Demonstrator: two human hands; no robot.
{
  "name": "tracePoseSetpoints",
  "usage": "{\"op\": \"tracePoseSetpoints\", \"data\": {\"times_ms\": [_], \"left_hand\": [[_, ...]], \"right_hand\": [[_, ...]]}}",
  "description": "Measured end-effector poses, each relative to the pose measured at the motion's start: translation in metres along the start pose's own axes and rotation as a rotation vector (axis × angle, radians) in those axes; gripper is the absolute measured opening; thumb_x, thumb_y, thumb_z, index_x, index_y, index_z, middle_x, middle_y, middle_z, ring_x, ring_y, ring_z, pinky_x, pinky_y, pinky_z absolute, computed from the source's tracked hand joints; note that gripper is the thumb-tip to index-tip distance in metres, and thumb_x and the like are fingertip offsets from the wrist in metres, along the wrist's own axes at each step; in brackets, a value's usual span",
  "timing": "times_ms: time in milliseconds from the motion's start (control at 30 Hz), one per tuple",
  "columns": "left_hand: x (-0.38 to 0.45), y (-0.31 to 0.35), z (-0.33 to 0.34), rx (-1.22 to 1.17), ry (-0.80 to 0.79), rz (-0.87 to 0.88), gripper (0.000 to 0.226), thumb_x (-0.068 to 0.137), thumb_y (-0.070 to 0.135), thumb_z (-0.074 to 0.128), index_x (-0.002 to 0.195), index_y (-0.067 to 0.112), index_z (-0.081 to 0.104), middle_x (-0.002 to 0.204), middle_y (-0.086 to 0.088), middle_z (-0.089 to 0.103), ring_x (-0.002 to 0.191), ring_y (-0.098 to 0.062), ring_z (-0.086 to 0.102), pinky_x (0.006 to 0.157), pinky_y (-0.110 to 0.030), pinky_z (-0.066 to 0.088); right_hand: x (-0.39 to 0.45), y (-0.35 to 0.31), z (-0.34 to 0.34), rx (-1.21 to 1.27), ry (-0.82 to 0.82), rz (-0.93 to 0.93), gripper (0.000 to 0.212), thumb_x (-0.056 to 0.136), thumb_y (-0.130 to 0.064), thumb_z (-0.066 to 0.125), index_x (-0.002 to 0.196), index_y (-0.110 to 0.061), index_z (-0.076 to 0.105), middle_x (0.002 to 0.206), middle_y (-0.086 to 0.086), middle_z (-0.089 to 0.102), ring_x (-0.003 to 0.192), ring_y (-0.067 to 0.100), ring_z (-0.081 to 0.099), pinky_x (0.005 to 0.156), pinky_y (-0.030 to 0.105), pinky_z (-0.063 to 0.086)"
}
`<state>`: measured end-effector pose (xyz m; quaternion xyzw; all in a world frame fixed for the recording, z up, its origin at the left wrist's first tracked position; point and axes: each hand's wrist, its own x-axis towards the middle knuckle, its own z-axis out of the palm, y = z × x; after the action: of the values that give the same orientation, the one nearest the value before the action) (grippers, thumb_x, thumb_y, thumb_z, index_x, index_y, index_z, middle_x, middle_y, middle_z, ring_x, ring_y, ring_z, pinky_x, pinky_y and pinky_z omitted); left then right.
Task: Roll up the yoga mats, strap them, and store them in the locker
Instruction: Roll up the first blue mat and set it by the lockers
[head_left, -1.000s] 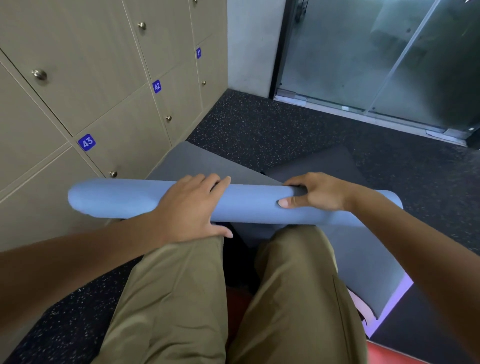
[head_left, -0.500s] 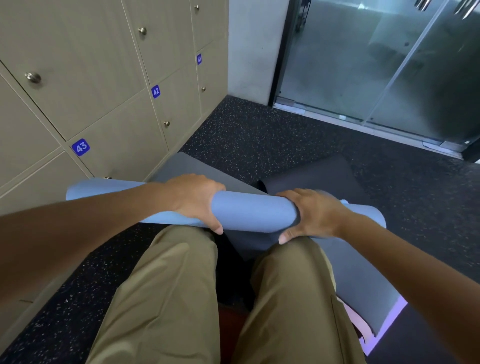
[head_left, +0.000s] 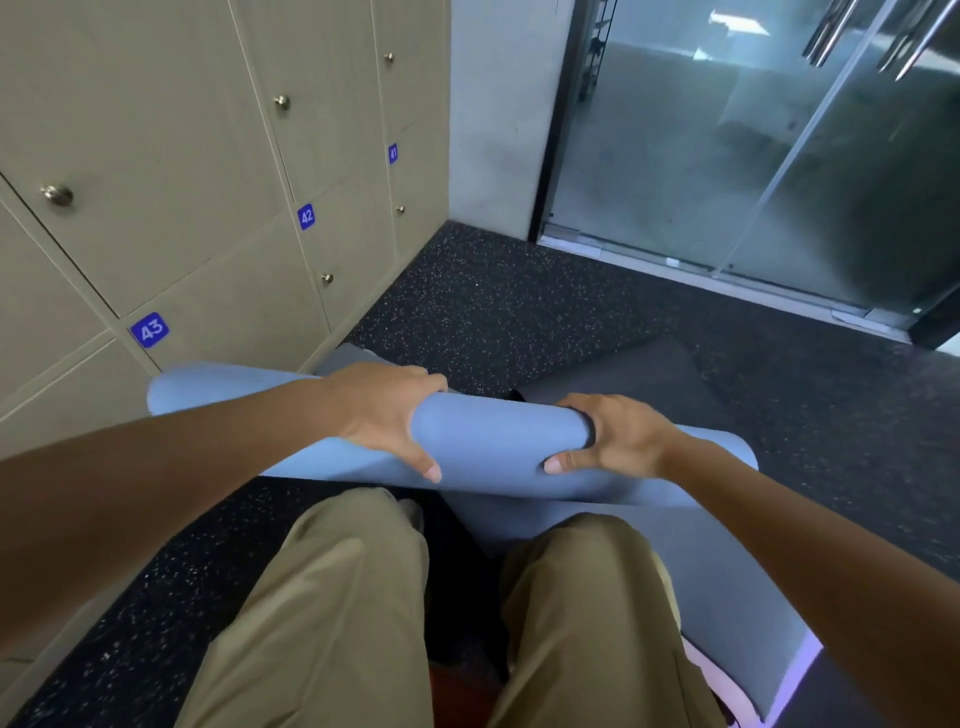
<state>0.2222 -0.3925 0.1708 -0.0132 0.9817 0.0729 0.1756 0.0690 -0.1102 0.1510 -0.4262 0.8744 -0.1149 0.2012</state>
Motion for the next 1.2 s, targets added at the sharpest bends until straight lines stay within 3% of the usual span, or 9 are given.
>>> {"op": "tracePoseSetpoints", "data": {"times_ms": [167, 333, 467, 633, 700, 833, 967, 1100, 1200], "left_hand": [[0.009, -0.006, -0.034, 0.094, 0.099, -0.022, 0.094, 0.038, 0.090, 0.070, 0.115, 0.042, 0.044, 0.109, 0.014, 0.060, 0.101, -0.021, 0.061, 0.085, -0.045, 0.051], [0.006, -0.008, -0.093, 0.168, 0.189, -0.063, 0.080, 0.050, 0.084, 0.077, 0.105, 0.035, 0.045, 0.088, 0.009, 0.062, 0.079, -0.021, 0.058, 0.069, -0.038, 0.050], [-0.006, -0.010, -0.133, 0.222, 0.251, -0.071, 0.074, 0.054, 0.083, 0.075, 0.103, 0.036, 0.048, 0.085, 0.008, 0.063, 0.078, -0.022, 0.060, 0.068, -0.038, 0.051], [-0.046, -0.013, -0.184, 0.263, 0.359, -0.112, 0.069, 0.056, 0.082, 0.074, 0.100, 0.034, 0.051, 0.081, 0.010, 0.062, 0.076, -0.018, 0.059, 0.058, -0.033, 0.039], [-0.066, -0.015, -0.203, 0.265, 0.414, -0.146, 0.073, 0.054, 0.086, 0.072, 0.103, 0.034, 0.053, 0.083, 0.011, 0.063, 0.080, -0.020, 0.061, 0.060, -0.033, 0.041], [-0.110, -0.010, -0.241, 0.266, 0.498, -0.194, 0.075, 0.054, 0.085, 0.071, 0.109, 0.038, 0.052, 0.086, 0.013, 0.059, 0.087, -0.024, 0.059, 0.059, -0.032, 0.036], [-0.158, 0.000, -0.276, 0.262, 0.589, -0.246, 0.076, 0.051, 0.085, 0.072, 0.110, 0.041, 0.050, 0.089, 0.011, 0.061, 0.087, -0.023, 0.059, 0.068, -0.032, 0.049], [-0.212, 0.021, -0.303, 0.299, 0.664, -0.274, 0.069, 0.060, 0.077, 0.076, 0.112, 0.040, 0.050, 0.091, 0.009, 0.061, 0.090, -0.025, 0.058, 0.057, -0.028, 0.039], [-0.244, 0.038, -0.317, 0.340, 0.737, -0.266, 0.070, 0.060, 0.079, 0.076, 0.110, 0.039, 0.049, 0.096, 0.007, 0.065, 0.087, -0.026, 0.057, 0.065, -0.032, 0.046]], "right_hand": [[0.023, -0.003, -0.041, 0.094, -0.002, 0.029, 0.066, 0.062, -0.079, 0.078, 0.112, -0.038, 0.063, 0.106, -0.018, 0.069, 0.098, 0.006, 0.065, 0.095, 0.037, 0.053], [0.035, -0.020, -0.086, 0.108, 0.044, 0.018, 0.062, 0.066, -0.073, 0.080, 0.114, -0.036, 0.064, 0.107, -0.017, 0.069, 0.098, 0.006, 0.066, 0.095, 0.037, 0.054], [0.029, -0.037, -0.115, 0.078, 0.090, -0.004, 0.064, 0.072, -0.067, 0.081, 0.122, -0.036, 0.058, 0.112, -0.015, 0.067, 0.104, 0.010, 0.064, 0.098, 0.036, 0.052], [0.011, -0.066, -0.145, -0.236, 0.282, -0.070, 0.120, 0.049, -0.073, 0.087, 0.150, -0.043, 0.029, 0.145, -0.009, 0.048, 0.133, 0.021, 0.044, 0.112, 0.045, 0.039], [0.005, -0.083, -0.163, -0.336, 0.373, -0.080, 0.129, 0.048, -0.071, 0.087, 0.155, -0.042, 0.020, 0.145, -0.006, 0.045, 0.135, 0.026, 0.041, 0.112, 0.047, 0.037], [-0.008, -0.125, -0.207, -0.471, 0.495, -0.115, 0.118, 0.057, -0.067, 0.085, 0.154, -0.041, 0.022, 0.137, -0.004, 0.050, 0.130, 0.027, 0.048, 0.107, 0.044, 0.038], [-0.027, -0.164, -0.244, -0.556, 0.618, -0.155, 0.107, 0.060, -0.065, 0.082, 0.149, -0.039, 0.029, 0.133, -0.004, 0.054, 0.124, 0.027, 0.052, 0.104, 0.044, 0.040], [-0.060, -0.194, -0.272, -0.600, 0.718, -0.190, 0.103, 0.064, -0.064, 0.082, 0.150, -0.035, 0.033, 0.138, -0.002, 0.054, 0.127, 0.028, 0.050, 0.105, 0.043, 0.038], [-0.087, -0.210, -0.291, -0.627, 0.793, -0.207, 0.103, 0.064, -0.065, 0.082, 0.150, -0.033, 0.035, 0.136, -0.001, 0.055, 0.126, 0.028, 0.051, 0.106, 0.044, 0.038]]}}
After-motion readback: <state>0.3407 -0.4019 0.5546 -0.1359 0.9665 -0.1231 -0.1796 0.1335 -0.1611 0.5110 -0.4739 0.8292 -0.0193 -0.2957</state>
